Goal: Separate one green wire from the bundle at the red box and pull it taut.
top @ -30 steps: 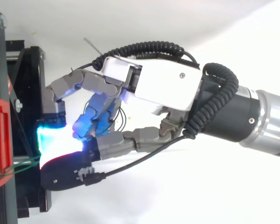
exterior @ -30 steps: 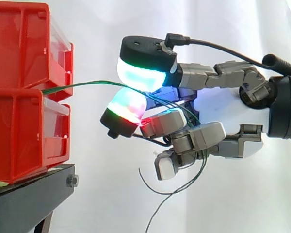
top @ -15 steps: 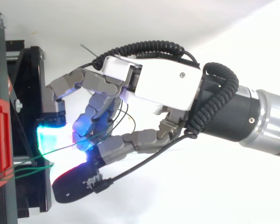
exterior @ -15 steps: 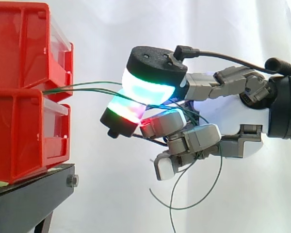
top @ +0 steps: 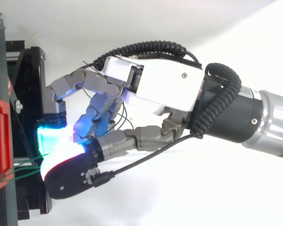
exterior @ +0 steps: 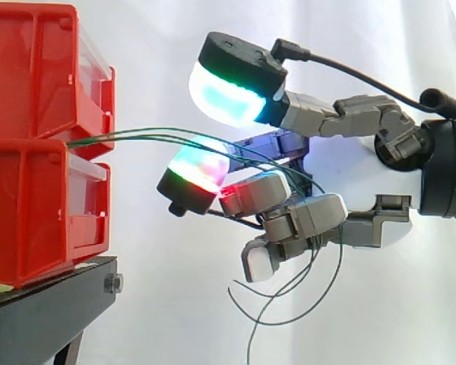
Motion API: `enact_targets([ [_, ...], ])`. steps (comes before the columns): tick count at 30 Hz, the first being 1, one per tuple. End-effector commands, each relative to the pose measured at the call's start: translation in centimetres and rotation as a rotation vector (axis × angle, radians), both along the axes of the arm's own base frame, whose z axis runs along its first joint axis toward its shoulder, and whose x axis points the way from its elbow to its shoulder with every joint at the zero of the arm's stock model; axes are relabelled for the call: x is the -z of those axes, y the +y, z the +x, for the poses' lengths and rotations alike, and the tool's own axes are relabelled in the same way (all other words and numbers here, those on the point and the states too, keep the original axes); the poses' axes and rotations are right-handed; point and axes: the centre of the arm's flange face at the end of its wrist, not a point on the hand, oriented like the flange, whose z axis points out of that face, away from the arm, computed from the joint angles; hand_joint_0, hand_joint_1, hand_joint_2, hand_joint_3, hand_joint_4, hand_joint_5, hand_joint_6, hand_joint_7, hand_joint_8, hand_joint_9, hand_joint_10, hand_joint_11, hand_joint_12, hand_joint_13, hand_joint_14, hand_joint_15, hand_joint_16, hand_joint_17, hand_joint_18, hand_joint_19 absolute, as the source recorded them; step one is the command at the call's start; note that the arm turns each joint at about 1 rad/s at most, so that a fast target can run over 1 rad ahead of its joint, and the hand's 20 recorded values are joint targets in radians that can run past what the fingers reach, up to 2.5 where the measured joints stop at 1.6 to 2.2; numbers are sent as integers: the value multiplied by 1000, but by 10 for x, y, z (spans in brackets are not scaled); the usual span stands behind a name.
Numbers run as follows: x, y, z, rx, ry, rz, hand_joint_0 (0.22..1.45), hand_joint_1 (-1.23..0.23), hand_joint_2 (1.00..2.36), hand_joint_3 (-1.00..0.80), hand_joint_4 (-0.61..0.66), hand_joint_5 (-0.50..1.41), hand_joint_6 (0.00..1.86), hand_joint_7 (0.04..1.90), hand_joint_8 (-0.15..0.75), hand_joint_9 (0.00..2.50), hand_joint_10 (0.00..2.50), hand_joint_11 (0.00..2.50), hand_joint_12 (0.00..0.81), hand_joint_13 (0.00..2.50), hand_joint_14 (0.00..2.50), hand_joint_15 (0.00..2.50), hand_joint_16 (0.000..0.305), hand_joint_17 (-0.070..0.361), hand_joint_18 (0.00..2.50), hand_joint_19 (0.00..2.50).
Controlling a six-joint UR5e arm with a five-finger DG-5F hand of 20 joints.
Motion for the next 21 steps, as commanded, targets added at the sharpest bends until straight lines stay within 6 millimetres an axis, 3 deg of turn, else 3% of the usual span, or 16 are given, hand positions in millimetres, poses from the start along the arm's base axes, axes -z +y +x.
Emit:
enact_targets([
  [1, 0, 0, 0, 0, 0, 0, 579, -573, 1004, -459, 189, -183, 854, 1118, 321, 1207, 6, 1546, 357, 1476, 126, 1583, 55, 123, 1008, 652],
  [11, 0, 0, 0, 0, 0, 2, 589, -667, 1021, -216, 159, -170, 875, 1183, 319, 1219, 7, 1566, 357, 1476, 81, 1608, 54, 122, 1010, 646],
  [21, 0, 1, 0, -1, 0, 2, 583, -697, 1026, -104, 111, -157, 880, 1228, 315, 1228, 6, 1567, 357, 1482, 5, 1639, 54, 121, 1010, 645],
])
